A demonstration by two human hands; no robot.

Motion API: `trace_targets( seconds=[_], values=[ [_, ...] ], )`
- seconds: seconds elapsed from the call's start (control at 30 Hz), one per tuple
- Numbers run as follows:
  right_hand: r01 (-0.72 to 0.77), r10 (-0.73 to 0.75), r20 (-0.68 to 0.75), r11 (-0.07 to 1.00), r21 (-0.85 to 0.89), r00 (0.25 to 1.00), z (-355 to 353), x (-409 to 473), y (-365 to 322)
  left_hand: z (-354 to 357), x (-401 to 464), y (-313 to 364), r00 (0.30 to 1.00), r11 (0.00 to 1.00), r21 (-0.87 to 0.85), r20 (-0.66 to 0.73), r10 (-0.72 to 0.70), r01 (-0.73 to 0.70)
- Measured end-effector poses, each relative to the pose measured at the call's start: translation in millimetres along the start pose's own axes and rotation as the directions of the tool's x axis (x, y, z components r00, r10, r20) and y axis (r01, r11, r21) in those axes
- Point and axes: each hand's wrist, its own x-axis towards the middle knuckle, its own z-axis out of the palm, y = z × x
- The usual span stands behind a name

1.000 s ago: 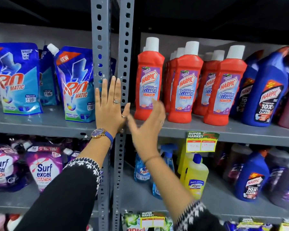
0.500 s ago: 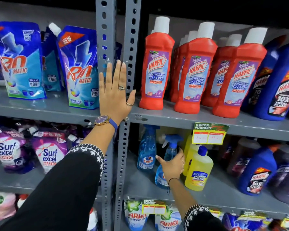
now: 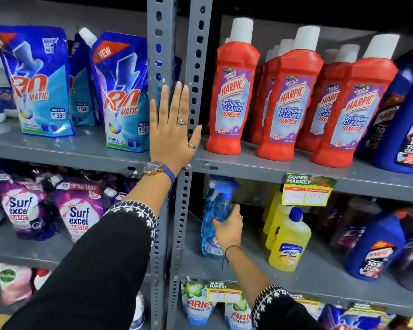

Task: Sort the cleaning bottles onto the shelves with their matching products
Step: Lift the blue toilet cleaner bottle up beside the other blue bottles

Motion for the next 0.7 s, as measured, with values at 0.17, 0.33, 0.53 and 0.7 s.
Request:
trace_targets(
  seconds=[0.17,0.33,0.53,0.7],
  values=[
    [-0.029,0.031,0.082,0.999,-0.025,0.996,16.0,-6.4,1.2,0.1,-0.3,0.1,1.0,1.0,0.007,0.005,0.003,-0.003],
    [-0.052,0.055,0.061,0.997,-0.05,0.997,13.5,-9.5,13.0,0.7,-0.1,-0.5,1.0,1.0,0.009,0.009,0.007,-0.007],
    [-0.049,0.057,0.132,0.996,-0.069,0.99,6.8,-13.6,15.1,-0.5,-0.8,0.4,1.0,1.0,0.023,0.029,0.0,0.0],
    [-0.033,0.063,0.177,0.985,-0.168,0.982,-15.7,-19.1,26.4,-3.1,-0.3,3.1,0.998,1.0,0.027,0.069,-0.014,0.012]
  ],
)
